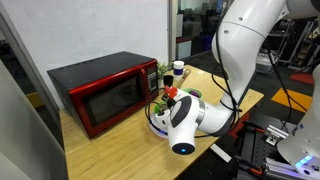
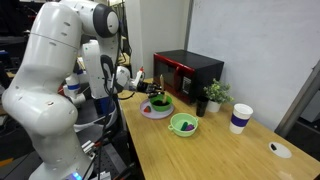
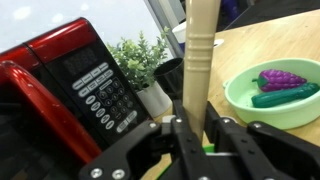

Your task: Use the ladle to stir the contents in the green bowl

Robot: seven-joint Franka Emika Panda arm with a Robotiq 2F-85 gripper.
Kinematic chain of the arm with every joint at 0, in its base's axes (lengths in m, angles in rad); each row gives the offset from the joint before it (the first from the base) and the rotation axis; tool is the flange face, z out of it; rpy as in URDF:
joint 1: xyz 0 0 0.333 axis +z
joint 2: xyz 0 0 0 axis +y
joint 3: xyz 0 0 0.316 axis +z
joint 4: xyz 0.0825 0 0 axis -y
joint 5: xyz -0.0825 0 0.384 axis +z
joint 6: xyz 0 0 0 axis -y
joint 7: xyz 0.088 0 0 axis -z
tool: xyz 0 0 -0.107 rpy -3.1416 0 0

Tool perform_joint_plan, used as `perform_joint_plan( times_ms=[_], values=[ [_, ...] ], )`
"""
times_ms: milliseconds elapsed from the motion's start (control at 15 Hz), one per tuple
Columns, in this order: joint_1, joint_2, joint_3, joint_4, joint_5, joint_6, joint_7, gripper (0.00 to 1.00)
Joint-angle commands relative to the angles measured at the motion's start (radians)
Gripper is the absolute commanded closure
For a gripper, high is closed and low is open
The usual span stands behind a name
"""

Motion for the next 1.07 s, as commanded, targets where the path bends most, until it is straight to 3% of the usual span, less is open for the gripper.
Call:
perform_joint_plan(
  times_ms=[0, 467, 1000],
  values=[
    [0.033, -0.036, -0.004, -0.026, -0.077, -0.052, -0.002, 0.94],
    [0.082, -0.059, 0.006, -0.062, -0.223, -0.134, -0.031, 0.94],
    [0.077, -0.073, -0.003, -0.13, -0.31, -0.187, -0.063, 0.94]
  ],
)
